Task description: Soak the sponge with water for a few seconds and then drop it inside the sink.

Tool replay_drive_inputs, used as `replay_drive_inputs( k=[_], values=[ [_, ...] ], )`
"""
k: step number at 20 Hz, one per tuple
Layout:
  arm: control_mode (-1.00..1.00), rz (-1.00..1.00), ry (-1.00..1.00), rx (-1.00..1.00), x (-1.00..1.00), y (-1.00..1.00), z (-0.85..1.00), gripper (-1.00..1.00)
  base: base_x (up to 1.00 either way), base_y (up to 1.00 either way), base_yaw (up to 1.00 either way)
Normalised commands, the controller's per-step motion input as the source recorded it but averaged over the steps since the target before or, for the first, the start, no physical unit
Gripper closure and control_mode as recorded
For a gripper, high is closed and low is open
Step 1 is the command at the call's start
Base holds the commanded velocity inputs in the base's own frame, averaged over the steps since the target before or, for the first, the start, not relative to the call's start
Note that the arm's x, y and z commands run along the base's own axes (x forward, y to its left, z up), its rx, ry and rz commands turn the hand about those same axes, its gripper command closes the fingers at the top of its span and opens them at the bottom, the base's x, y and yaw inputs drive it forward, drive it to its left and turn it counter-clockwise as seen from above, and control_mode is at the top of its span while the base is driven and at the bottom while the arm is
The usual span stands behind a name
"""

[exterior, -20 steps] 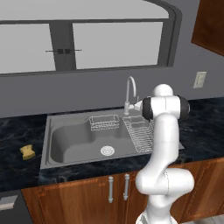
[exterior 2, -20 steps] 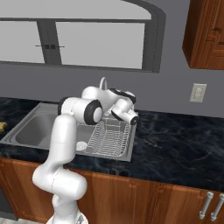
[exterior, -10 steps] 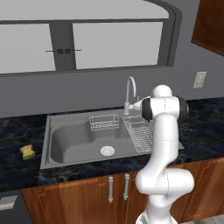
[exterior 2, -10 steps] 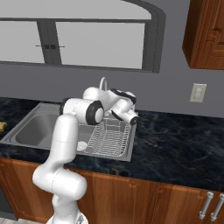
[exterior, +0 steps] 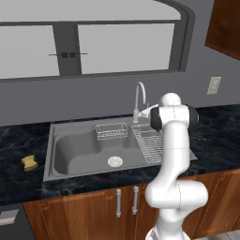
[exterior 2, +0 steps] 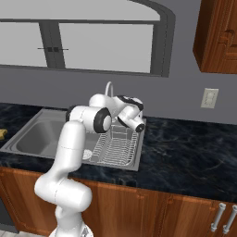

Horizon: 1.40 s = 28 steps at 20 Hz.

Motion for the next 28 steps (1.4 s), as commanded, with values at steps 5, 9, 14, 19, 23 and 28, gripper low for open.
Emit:
replay_drive_inputs(
  k=[5, 9, 14, 19, 23, 28],
  values=[
    [-1.00, -0.04, 0.00, 0.00, 0.29, -0.14, -0.07, -1.00, 0.00, 0.00, 0.00],
    [-1.00, 0.00, 0.01, 0.00, 0.02, -0.05, -0.01, -1.00, 0.00, 0.00, 0.00],
    [-1.00, 0.00, 0.00, 0.00, 0.00, 0.00, 0.00, -1.00, 0.00, 0.00, 0.00],
    [-1.00, -0.12, 0.00, 0.00, 0.00, -0.26, -0.09, -1.00, 0.00, 0.00, 0.00],
    [-1.00, -0.23, 0.01, 0.02, 0.02, -0.33, -0.10, -1.00, 0.00, 0.00, 0.00],
    [-1.00, -0.21, 0.01, 0.02, 0.15, -0.23, 0.00, -1.00, 0.00, 0.00, 0.00]
  ],
)
